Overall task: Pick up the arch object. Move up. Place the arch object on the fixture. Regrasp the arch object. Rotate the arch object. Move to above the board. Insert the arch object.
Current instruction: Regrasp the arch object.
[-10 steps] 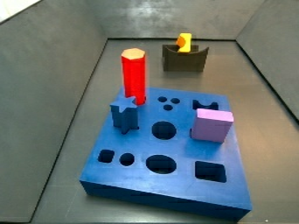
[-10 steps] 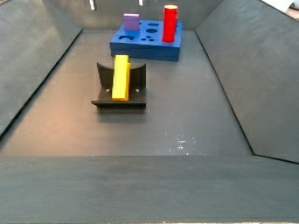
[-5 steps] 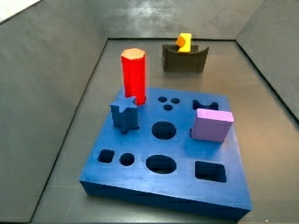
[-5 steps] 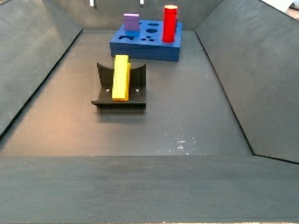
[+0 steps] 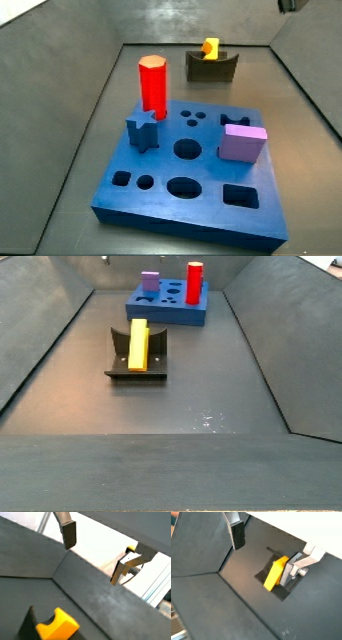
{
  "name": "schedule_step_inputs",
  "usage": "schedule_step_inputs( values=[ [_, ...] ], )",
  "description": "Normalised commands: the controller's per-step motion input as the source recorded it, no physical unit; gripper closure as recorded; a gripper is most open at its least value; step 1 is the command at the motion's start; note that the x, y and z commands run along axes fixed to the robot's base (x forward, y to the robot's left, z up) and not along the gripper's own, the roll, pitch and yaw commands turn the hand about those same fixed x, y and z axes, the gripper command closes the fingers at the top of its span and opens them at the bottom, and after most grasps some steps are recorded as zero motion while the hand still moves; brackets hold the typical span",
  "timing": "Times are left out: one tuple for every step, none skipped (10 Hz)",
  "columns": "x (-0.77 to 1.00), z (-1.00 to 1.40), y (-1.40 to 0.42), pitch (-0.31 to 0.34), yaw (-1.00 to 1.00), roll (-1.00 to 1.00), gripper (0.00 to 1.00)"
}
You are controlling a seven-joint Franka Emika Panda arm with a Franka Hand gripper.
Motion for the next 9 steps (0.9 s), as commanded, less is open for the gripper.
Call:
schedule_step_inputs(
  values=[
    [0.11,-0.02,-0.05,0.142,0.19,0.43,0.0],
    [0.1,-0.01,-0.03,0.109,0.2,0.26,0.0],
    [0.09,-0.01,-0.03,0.084,0.21,0.22,0.0],
    [0.08,-0.02,-0.04,0.042,0.2,0.18,0.0],
    [0.04,-1.0,0.07,0.118,0.23,0.23,0.0],
    [0.04,-1.0,0.07,0.091,0.21,0.23,0.0],
    [0.05,-1.0,0.06,0.066,0.21,0.22,0.0],
    [0.07,-1.0,0.05,0.031,0.2,0.18,0.0],
    [0.08,-1.0,0.05,0.008,0.18,0.16,0.0]
  ],
)
